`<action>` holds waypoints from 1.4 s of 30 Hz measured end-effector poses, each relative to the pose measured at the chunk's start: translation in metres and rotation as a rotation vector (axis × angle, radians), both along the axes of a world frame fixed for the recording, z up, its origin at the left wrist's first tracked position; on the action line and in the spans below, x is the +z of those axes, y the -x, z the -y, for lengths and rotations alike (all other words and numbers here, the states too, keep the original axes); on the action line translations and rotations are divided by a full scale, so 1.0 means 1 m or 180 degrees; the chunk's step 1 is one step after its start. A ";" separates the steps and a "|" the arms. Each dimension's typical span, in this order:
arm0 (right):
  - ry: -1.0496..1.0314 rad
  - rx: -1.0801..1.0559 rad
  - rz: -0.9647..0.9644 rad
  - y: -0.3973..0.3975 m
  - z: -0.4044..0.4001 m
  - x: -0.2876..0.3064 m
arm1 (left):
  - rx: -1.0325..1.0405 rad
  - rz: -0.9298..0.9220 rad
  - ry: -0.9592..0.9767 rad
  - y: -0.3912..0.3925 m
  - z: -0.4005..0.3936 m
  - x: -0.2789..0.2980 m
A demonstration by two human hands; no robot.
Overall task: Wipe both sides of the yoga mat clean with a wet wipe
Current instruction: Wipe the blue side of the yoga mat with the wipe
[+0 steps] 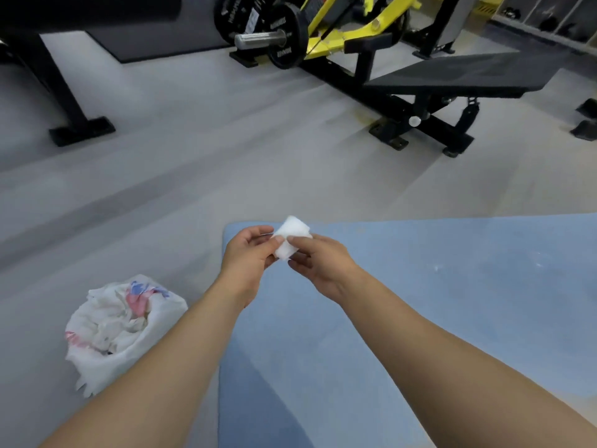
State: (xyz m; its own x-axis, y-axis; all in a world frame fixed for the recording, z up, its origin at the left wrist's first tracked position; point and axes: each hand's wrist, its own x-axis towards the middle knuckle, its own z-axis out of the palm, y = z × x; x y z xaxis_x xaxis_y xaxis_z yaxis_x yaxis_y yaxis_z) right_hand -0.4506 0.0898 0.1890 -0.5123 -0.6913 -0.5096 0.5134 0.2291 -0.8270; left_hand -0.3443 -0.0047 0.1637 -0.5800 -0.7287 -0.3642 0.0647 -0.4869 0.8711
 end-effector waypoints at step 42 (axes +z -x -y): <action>-0.1530 0.0955 -0.4890 0.117 0.115 -0.271 | -0.3571 0.4470 0.3634 0.081 0.171 -0.242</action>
